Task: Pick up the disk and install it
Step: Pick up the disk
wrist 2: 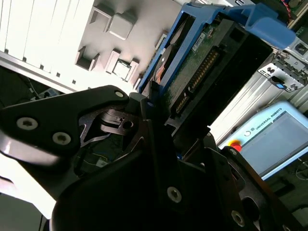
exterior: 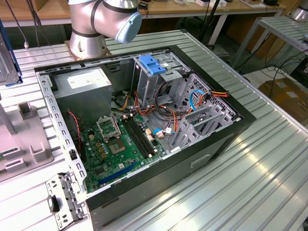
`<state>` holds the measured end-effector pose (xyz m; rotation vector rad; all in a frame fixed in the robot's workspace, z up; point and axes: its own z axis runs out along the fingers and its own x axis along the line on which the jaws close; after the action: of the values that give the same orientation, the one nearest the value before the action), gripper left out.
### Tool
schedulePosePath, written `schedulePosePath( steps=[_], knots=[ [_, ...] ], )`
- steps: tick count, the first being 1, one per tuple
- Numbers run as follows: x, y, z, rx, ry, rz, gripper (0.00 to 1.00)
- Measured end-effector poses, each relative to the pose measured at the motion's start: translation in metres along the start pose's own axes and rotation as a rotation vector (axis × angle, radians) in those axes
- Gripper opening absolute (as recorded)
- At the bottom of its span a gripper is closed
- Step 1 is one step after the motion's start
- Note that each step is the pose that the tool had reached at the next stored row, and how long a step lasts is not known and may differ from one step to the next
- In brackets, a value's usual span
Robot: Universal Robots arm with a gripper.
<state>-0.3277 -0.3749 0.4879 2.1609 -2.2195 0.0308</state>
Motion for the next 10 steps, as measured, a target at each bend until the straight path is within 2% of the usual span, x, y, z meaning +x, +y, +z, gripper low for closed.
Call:
schedulePosePath(
  steps=[10],
  knots=[
    [0.0054, -0.004, 0.0013, -0.0002, 0.0002, 0.0, 0.36]
  ],
)
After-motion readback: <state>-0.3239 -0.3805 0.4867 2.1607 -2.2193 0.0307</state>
